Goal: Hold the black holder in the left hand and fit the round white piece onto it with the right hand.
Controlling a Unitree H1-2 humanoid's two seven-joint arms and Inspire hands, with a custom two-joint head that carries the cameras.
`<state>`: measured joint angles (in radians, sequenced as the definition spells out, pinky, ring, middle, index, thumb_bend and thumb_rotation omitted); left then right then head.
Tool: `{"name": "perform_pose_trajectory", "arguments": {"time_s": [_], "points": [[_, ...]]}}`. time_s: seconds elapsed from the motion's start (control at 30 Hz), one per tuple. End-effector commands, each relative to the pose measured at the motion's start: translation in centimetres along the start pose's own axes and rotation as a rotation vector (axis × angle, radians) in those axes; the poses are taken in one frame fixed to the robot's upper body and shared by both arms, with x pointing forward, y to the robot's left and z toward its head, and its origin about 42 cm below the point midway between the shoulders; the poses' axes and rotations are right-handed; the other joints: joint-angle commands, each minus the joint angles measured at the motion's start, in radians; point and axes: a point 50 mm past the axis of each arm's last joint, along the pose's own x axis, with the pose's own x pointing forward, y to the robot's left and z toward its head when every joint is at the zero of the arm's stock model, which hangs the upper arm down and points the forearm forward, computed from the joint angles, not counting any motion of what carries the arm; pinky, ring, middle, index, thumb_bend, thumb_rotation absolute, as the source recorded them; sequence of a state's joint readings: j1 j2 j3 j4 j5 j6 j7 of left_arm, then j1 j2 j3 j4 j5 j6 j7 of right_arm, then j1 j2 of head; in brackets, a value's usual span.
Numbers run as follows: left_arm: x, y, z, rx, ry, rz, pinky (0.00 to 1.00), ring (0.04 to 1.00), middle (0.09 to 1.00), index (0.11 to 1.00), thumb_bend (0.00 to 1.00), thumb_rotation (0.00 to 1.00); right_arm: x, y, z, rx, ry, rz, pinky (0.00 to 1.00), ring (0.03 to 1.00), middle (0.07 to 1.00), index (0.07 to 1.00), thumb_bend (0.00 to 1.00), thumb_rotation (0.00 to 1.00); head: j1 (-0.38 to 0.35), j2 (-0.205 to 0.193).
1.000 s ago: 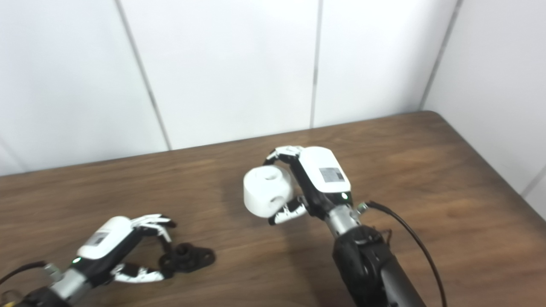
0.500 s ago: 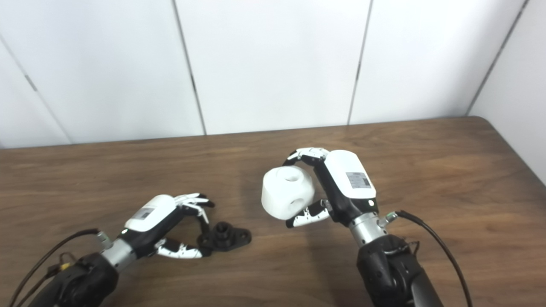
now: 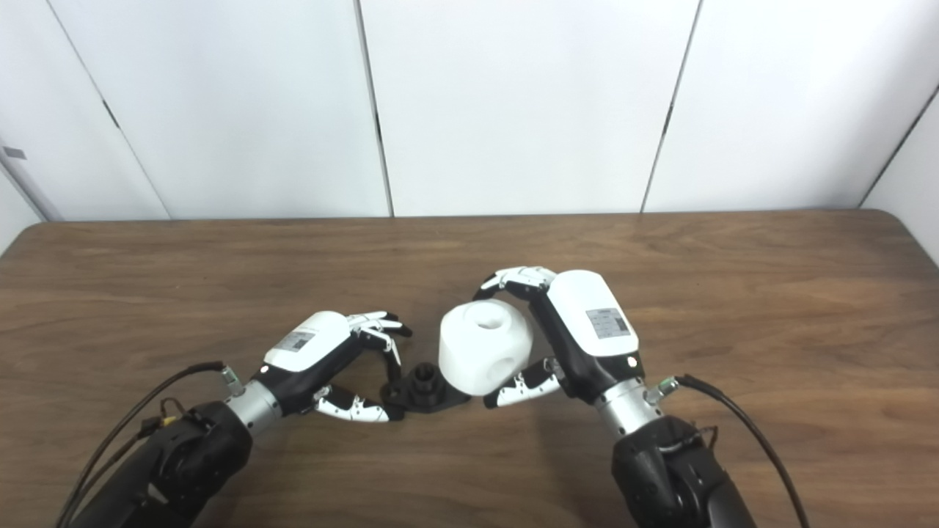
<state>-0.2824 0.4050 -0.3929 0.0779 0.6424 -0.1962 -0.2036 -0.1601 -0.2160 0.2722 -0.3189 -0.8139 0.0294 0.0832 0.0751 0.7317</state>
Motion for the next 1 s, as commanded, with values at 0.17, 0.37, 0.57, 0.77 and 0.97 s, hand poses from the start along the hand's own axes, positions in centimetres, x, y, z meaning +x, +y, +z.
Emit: {"name": "perform_pose_trajectory", "arguments": {"time_s": [0.17, 0.37, 0.57, 0.77, 0.97], "points": [[0.4, -1.4, 0.8, 0.039, 0.015, -0.09, 0.87, 0.917, 0.847, 0.48, 0.52, 0.07, 1.8, -0.2, 1.0, -0.011, -0.101, -0.059, 0.7, 0.745, 0.727, 0.48, 0.52, 0.14, 0.012, 0.003], [0.4, -1.4, 0.9, 0.028, 0.018, -0.093, 0.88, 0.921, 0.849, 0.48, 0.52, 0.07, 2.5, 0.3, 1.1, -0.01, -0.103, -0.053, 0.72, 0.749, 0.731, 0.48, 0.52, 0.14, 0.016, 0.005], [0.4, -1.4, 0.9, 0.035, 0.014, -0.093, 0.87, 0.917, 0.85, 0.48, 0.52, 0.07, 3.0, 0.5, 1.2, -0.004, -0.11, -0.058, 0.71, 0.743, 0.728, 0.48, 0.52, 0.14, 0.019, 0.008], [0.4, -1.4, 0.8, 0.027, 0.013, -0.09, 0.87, 0.917, 0.848, 0.48, 0.52, 0.07, 3.4, 0.4, 1.5, 0.007, -0.107, -0.067, 0.7, 0.742, 0.728, 0.481, 0.52, 0.14, 0.021, 0.011], [0.3, -1.4, 0.8, 0.029, 0.015, -0.09, 0.87, 0.916, 0.846, 0.48, 0.52, 0.07, 3.8, 0.2, 1.9, 0.013, -0.112, -0.085, 0.71, 0.742, 0.727, 0.482, 0.52, 0.14, 0.02, 0.012]]}}
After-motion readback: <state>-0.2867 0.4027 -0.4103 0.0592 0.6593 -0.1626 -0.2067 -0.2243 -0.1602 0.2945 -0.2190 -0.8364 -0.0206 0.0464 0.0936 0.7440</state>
